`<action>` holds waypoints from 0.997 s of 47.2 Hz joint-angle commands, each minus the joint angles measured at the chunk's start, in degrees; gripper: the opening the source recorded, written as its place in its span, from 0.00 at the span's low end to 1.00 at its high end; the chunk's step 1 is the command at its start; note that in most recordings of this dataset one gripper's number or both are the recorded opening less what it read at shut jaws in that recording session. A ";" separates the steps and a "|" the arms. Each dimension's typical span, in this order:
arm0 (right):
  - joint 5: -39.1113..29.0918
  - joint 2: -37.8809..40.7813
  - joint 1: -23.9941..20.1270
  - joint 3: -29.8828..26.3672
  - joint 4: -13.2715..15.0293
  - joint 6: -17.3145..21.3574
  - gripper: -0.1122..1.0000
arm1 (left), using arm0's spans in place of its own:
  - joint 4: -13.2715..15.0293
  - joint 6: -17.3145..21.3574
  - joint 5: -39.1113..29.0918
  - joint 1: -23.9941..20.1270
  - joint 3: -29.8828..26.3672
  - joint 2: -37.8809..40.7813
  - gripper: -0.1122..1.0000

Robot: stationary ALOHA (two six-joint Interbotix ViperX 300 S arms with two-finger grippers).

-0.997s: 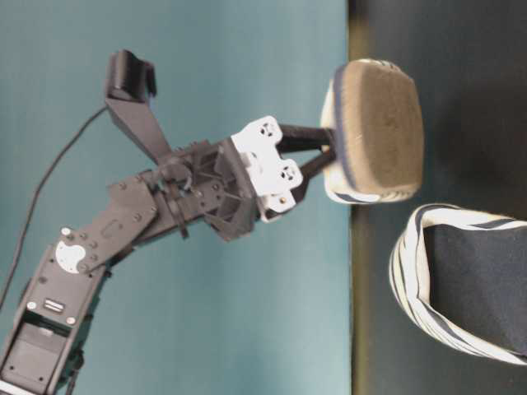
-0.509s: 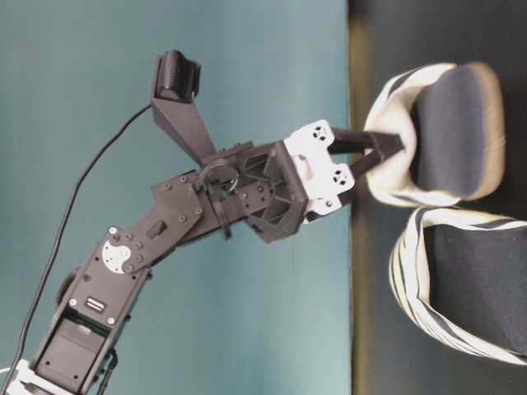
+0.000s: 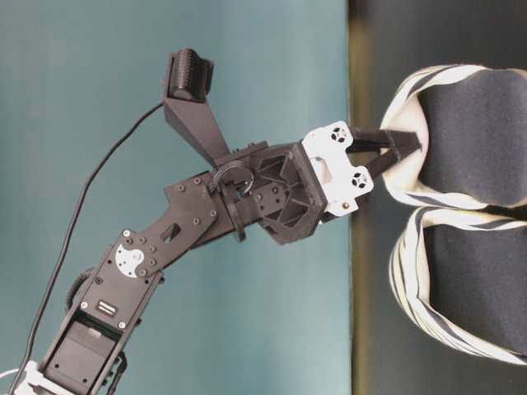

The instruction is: Arrange the slippers with the left arm.

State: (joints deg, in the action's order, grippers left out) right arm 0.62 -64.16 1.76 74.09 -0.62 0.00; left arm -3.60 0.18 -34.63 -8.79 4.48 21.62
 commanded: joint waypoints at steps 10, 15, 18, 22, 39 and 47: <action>0.62 0.26 0.18 -0.35 -0.09 0.18 0.10 | -0.09 -0.44 0.26 0.35 -0.18 -0.35 0.34; 0.62 0.26 0.18 -0.35 -0.09 0.18 0.10 | -0.09 0.09 -1.05 0.53 -0.09 -0.35 0.64; 0.62 0.26 0.18 -0.26 -0.09 0.26 0.10 | -0.09 0.18 -1.05 0.88 0.00 -0.35 0.80; 0.62 0.26 0.18 -0.26 -0.09 0.18 0.10 | -0.09 0.44 -0.97 1.58 -0.18 -0.35 0.89; 0.44 0.26 0.18 0.00 -0.09 0.26 0.10 | 0.00 6.15 4.04 3.87 1.76 -7.38 0.88; 0.70 0.26 0.18 0.26 -0.09 0.26 0.10 | -0.09 7.21 9.23 5.63 6.86 -13.71 0.88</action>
State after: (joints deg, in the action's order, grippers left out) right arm 0.70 -64.16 1.76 74.53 -0.62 0.00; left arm -3.60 7.38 -28.13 -4.04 9.40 12.30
